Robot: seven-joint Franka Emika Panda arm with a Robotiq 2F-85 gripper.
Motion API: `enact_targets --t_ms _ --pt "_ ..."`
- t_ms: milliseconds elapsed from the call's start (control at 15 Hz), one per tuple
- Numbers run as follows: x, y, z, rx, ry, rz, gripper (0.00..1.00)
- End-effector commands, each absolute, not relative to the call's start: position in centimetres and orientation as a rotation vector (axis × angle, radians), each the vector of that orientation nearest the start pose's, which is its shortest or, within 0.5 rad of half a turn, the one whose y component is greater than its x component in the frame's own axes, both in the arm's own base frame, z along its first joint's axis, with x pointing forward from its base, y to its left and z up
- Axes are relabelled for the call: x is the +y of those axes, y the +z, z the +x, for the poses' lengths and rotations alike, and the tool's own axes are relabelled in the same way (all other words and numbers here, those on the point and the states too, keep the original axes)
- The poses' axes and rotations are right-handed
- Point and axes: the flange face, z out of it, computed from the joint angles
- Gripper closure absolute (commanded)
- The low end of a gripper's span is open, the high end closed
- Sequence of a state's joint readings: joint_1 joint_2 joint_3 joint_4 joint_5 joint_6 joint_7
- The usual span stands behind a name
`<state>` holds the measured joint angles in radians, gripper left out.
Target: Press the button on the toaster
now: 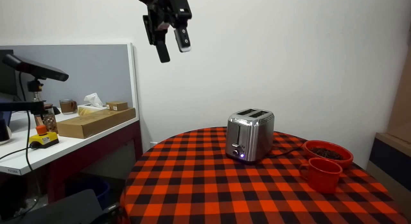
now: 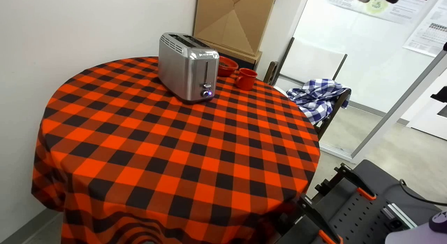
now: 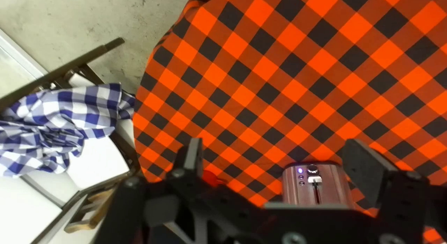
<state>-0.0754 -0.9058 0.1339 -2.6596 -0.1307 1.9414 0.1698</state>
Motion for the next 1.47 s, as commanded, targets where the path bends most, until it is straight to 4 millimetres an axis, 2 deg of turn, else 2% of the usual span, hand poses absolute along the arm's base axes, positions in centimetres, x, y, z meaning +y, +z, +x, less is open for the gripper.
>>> enact_targets --t_ms 0,200,400,867,1200,1400 --pt "0.8 49.5 36.0 -0.06 -0.348 -3.315 0.0" --pt "-0.1 46.4 40.4 -0.168 -0.394 -3.315 0.0" --pt "-1.1 42.8 44.4 -0.243 -0.358 -3.321 0.0" --pt "-2.8 35.4 52.3 -0.342 -0.301 -3.332 0.0" --pt "-2.6 30.7 55.9 -0.411 -0.358 -3.35 0.0" --pt "-2.1 28.2 57.1 -0.511 -0.426 -3.362 0.0"
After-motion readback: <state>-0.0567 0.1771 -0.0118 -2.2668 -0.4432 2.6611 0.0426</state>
